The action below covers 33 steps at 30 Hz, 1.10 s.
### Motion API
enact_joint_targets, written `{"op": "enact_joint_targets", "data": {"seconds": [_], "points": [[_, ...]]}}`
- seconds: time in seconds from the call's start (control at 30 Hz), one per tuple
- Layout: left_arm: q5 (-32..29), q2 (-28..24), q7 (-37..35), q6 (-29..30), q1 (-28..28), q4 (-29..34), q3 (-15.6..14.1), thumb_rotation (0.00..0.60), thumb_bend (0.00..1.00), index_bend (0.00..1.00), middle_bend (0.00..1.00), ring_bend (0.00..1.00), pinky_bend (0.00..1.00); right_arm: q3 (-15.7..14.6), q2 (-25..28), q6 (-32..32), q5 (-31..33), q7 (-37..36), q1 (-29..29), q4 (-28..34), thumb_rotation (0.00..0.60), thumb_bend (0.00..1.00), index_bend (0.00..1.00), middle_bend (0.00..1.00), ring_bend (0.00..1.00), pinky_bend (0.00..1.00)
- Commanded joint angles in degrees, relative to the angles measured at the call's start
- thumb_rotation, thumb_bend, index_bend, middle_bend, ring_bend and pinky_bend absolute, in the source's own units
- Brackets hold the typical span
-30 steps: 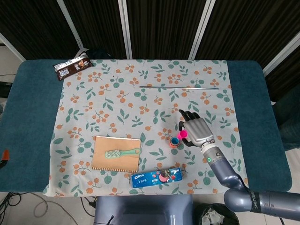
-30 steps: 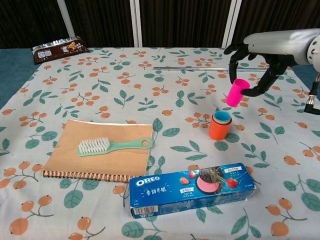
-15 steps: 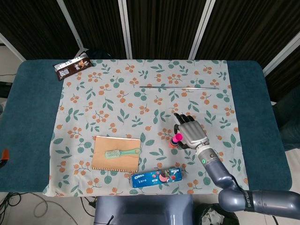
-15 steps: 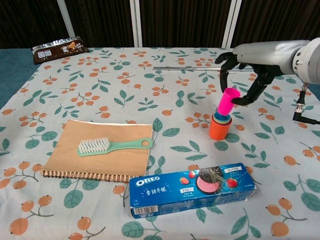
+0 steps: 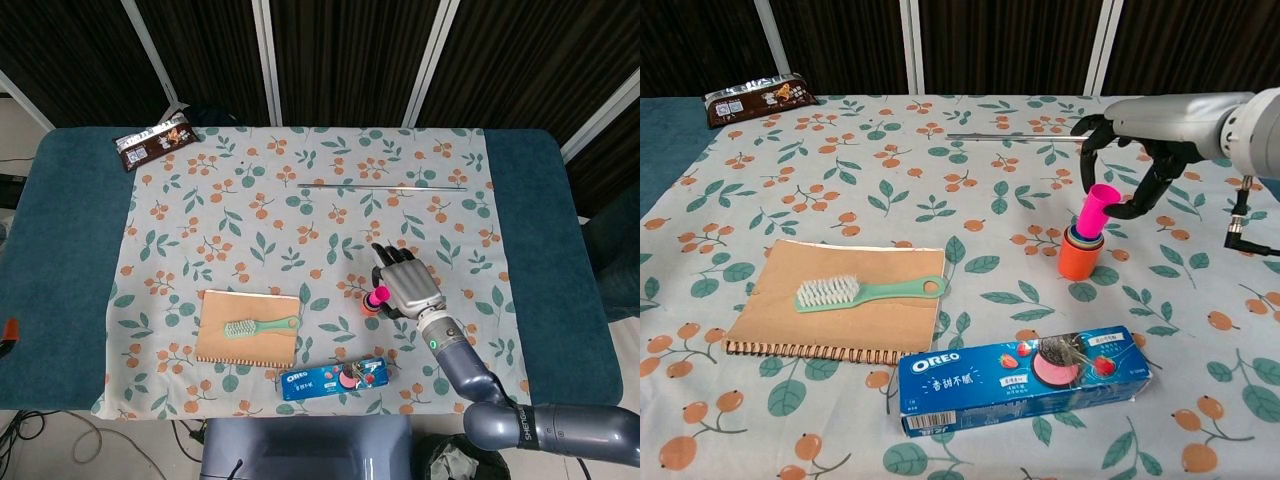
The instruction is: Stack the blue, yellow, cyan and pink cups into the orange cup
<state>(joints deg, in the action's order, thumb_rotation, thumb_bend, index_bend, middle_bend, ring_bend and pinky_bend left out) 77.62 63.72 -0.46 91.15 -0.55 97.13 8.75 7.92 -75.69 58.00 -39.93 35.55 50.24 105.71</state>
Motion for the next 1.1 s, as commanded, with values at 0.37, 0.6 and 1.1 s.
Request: {"op": "enact_joint_targets", "data": {"seconds": [0.37, 0.6, 1.1], "points": [[0.0, -0.1, -0.1, 0.2, 0.1, 0.1, 0.1, 0.600, 0.36, 0.13, 0.03, 0.00, 0.24, -1.3, -0.5, -0.9, 0.1, -0.3, 0.3, -1.1, 0.600, 0.44, 0.15, 0.00, 0.10, 0.15], [0.1, -0.1, -0.1, 0.3, 0.1, 0.1, 0.1, 0.600, 0.36, 0.13, 0.03, 0.00, 0.24, -0.7, 0.4, -0.1, -1.0, -1.4, 0.1, 0.0, 0.600, 0.44, 0.14, 0.00, 0.10, 0.15], [0.4, 0.0, 0.1, 0.4, 0.1, -0.1, 0.0, 0.600, 0.36, 0.13, 0.03, 0.00, 0.24, -0.7, 19.7, 17.2, -18.7, -13.8, -15.1, 12.0, 0.600, 0.35, 0.07, 0.00, 0.02, 0.14]]}}
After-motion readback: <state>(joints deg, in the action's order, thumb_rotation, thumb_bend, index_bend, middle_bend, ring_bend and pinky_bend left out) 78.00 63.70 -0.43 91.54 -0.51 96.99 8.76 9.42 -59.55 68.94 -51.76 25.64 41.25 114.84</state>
